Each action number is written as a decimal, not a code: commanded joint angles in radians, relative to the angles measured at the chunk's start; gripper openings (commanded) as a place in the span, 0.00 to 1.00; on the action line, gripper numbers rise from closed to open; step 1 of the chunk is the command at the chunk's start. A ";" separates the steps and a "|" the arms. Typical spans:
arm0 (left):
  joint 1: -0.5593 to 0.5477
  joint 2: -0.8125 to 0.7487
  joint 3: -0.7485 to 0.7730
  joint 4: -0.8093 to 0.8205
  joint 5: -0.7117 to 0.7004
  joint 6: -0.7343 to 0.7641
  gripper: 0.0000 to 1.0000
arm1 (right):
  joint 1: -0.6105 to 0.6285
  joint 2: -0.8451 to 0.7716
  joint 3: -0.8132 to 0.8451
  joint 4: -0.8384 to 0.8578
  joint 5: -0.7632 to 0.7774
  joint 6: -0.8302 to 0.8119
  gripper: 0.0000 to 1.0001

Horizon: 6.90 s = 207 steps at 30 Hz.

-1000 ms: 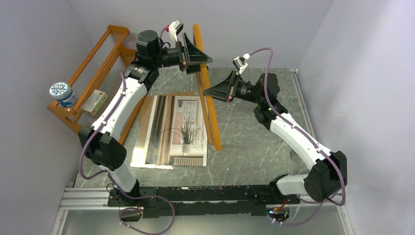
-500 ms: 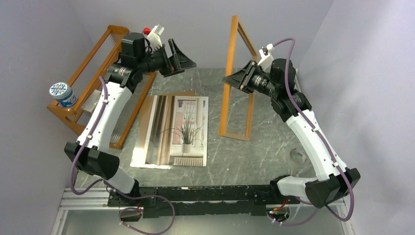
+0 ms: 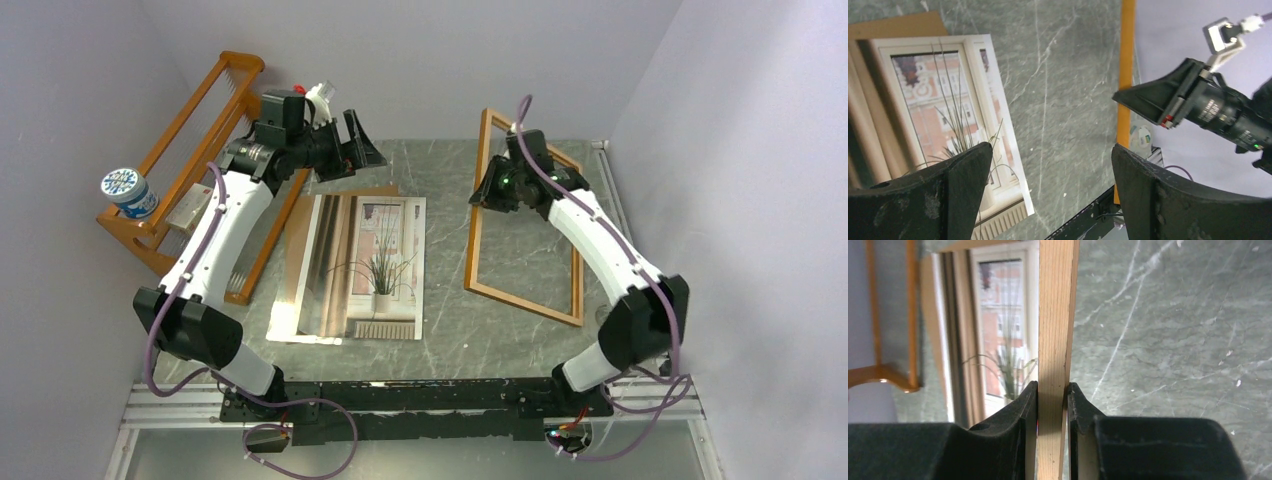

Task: Put the photo into the frame
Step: Turn over the photo frame at the center of the board, then pick up the photo frame item at the center of the board.

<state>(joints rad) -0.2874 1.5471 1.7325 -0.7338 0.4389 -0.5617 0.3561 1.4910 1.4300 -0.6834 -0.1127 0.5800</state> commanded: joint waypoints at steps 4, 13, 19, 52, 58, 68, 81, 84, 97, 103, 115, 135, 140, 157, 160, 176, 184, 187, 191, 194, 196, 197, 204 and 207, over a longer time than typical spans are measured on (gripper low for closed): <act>0.005 -0.018 -0.055 -0.013 -0.068 0.034 0.94 | 0.067 0.201 0.006 0.121 0.091 -0.055 0.00; 0.008 -0.009 -0.117 -0.010 -0.129 0.035 0.94 | 0.144 0.449 0.069 0.205 0.110 0.009 0.00; 0.013 0.013 -0.137 -0.017 -0.146 0.042 0.94 | 0.149 0.586 0.151 0.235 0.096 -0.036 0.00; 0.152 0.024 -0.532 0.116 -0.385 0.083 0.91 | 0.140 0.526 0.105 0.421 -0.359 0.095 0.54; 0.156 0.001 -0.646 0.161 -0.329 0.059 0.90 | 0.160 0.549 0.046 0.444 -0.371 0.175 0.55; 0.156 -0.072 -0.799 0.212 -0.249 0.024 0.84 | 0.220 0.473 -0.148 0.469 -0.344 0.217 0.58; 0.156 -0.153 -0.843 0.253 -0.108 -0.002 0.77 | 0.320 0.194 -0.426 0.470 -0.166 0.317 0.60; 0.154 -0.169 -0.846 0.224 -0.115 -0.010 0.76 | 0.348 0.117 -0.533 0.532 -0.151 0.384 0.62; 0.137 -0.197 -0.908 0.056 -0.046 -0.003 0.65 | 0.647 -0.037 -0.825 0.866 0.095 0.816 0.50; 0.134 -0.194 -0.926 0.046 -0.079 -0.036 0.61 | 0.738 -0.017 -0.895 0.871 0.191 0.989 0.50; 0.102 -0.125 -0.925 -0.028 -0.133 -0.059 0.59 | 0.799 0.084 -1.002 1.132 0.248 1.051 0.49; 0.030 -0.015 -0.974 -0.035 -0.214 -0.137 0.54 | 0.823 0.284 -1.144 1.833 0.240 1.093 0.41; 0.028 -0.017 -0.982 -0.027 -0.211 -0.142 0.52 | 0.824 0.366 -1.135 1.974 0.189 1.097 0.39; 0.027 -0.032 -0.989 -0.026 -0.206 -0.148 0.50 | 0.824 0.230 -1.008 1.542 0.220 0.944 0.68; 0.027 -0.030 -0.987 -0.026 -0.205 -0.148 0.50 | 0.825 0.218 -0.980 1.463 0.221 0.926 0.70; 0.027 -0.048 -0.954 -0.053 -0.221 -0.146 0.47 | 0.824 0.281 -1.111 1.818 0.244 1.021 0.37; 0.027 -0.057 -0.956 -0.056 -0.223 -0.152 0.47 | 0.824 0.293 -1.068 1.708 0.202 1.026 0.46; 0.027 -0.059 -0.963 -0.055 -0.222 -0.154 0.47 | 0.824 0.239 -1.045 1.583 0.215 0.997 0.53; 0.027 -0.064 -0.970 -0.052 -0.217 -0.158 0.47 | 0.820 0.266 -1.021 1.607 0.179 1.008 0.54; 0.027 -0.065 -0.969 -0.056 -0.220 -0.158 0.47 | 0.783 0.306 -1.020 1.720 0.119 1.045 0.51; 0.027 -0.069 -0.966 -0.058 -0.217 -0.159 0.46 | 0.777 0.295 -1.008 1.707 0.117 1.037 0.46; 0.027 -0.072 -0.966 -0.060 -0.218 -0.159 0.47 | 0.777 0.279 -1.002 1.681 0.118 1.023 0.43; 0.027 -0.111 -0.940 -0.082 -0.227 -0.167 0.46 | 0.778 0.173 -0.998 1.558 0.153 0.947 0.21; 0.028 -0.135 -0.916 -0.099 -0.226 -0.166 0.47 | 0.779 0.146 -0.991 1.513 0.164 0.928 0.06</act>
<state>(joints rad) -0.2569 1.4624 0.7757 -0.8047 0.2344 -0.7189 1.1358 1.6928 0.4061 0.8680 0.0238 1.5547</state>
